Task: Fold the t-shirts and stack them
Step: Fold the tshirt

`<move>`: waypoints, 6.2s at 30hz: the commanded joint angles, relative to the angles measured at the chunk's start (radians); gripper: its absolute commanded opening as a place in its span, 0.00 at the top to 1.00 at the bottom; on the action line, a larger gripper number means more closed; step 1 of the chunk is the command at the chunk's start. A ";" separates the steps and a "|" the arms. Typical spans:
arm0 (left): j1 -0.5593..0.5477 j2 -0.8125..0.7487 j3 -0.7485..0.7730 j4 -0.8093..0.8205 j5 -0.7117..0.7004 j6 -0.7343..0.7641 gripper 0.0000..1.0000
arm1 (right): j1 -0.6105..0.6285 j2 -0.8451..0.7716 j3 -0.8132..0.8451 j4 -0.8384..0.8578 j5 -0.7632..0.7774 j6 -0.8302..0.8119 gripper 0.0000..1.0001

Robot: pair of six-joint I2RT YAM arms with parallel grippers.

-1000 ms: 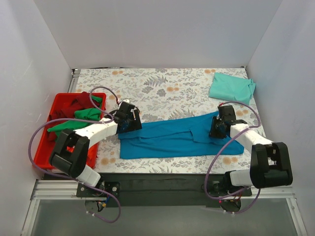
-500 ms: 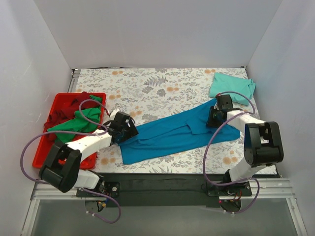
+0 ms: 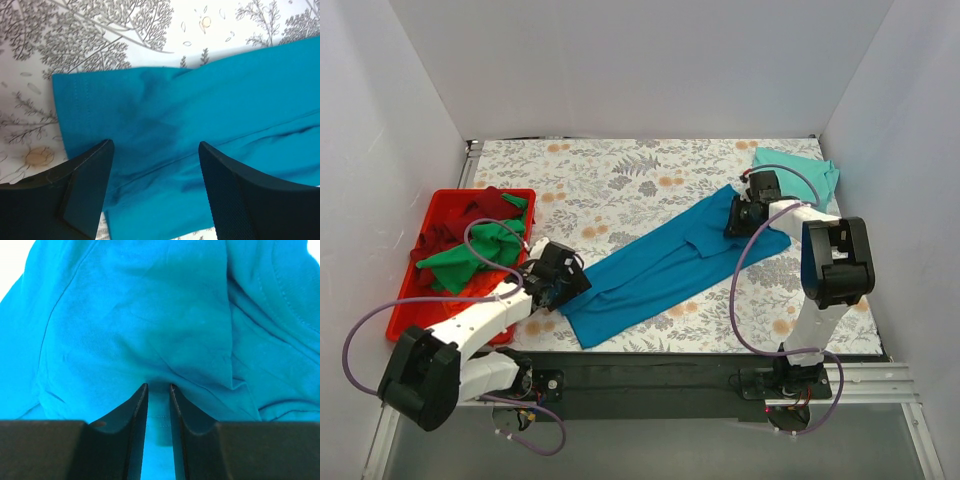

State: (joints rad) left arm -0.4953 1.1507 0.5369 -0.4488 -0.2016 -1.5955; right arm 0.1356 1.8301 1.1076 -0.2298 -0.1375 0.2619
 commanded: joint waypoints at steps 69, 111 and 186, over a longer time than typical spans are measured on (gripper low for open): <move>-0.285 -0.157 -0.141 -0.123 0.129 -0.176 0.36 | 0.156 0.337 0.452 -0.170 0.026 -0.043 0.70; -0.632 0.411 0.284 0.174 0.122 -0.359 0.35 | 0.159 0.667 1.083 -0.373 -0.017 -0.062 0.66; -0.684 -0.034 0.055 -0.286 -0.015 -0.435 0.35 | 1.061 -0.697 -0.558 -0.263 0.299 0.807 0.61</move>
State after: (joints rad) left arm -1.1740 1.1488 0.6064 -0.7292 -0.2020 -1.9900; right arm 1.1877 1.1343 0.5568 -0.5323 0.1295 1.0302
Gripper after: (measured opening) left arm 0.654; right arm 0.384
